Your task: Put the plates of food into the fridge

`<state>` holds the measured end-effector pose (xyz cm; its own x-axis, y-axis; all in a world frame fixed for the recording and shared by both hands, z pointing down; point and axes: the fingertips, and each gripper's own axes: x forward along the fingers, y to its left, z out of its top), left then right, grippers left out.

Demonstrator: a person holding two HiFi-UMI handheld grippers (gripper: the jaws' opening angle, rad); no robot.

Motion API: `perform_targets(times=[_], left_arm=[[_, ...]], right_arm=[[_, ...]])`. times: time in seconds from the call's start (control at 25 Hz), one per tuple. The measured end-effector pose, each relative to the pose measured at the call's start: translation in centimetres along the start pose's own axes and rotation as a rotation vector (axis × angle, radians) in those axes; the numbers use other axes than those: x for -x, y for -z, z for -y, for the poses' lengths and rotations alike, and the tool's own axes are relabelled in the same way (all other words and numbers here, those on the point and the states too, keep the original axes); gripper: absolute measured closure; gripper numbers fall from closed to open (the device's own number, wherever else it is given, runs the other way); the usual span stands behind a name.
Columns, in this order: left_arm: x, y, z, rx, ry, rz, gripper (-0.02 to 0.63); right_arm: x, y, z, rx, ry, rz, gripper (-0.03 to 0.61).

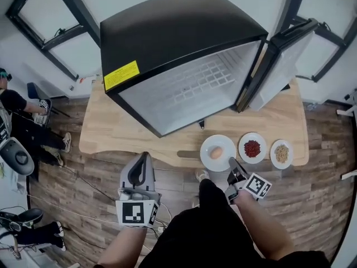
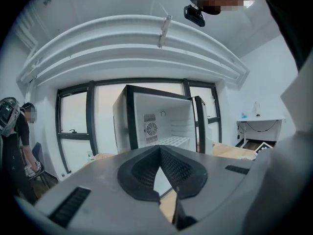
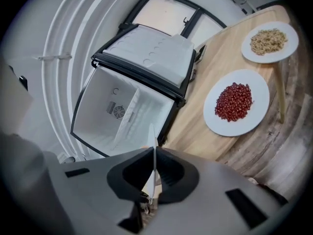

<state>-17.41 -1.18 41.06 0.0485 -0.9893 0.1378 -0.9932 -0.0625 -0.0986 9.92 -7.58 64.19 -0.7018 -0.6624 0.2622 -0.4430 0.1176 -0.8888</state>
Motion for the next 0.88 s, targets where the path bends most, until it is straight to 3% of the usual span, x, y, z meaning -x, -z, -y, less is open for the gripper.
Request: perform_targets(times=[0.36,0.56,0.72,0.88], left_arm=[[0.8,-1.7,-2.2,-0.006,-0.056,0.042,0.609],[0.4,-2.7,-3.6,0.009,-0.098,0.073,0.609],[0.6,-3.5,-5.5,0.021,-0.128,0.092,0.609],[0.3,-4.0,-7.1,0.041,-0.163,0.102,0.609]], right_arm=[[-0.6,-2.1,-5.3,0.045,-0.097,0.01,0.546],[-1.3,-4.2,-7.4,0.123,-0.083,-0.02,0.546],[-3.9,-4.5,-12.3,0.161,-0.223,-0.032,0.546],[-5.9,-5.5,-13.0,0.18,-0.151,-0.042,0.546]])
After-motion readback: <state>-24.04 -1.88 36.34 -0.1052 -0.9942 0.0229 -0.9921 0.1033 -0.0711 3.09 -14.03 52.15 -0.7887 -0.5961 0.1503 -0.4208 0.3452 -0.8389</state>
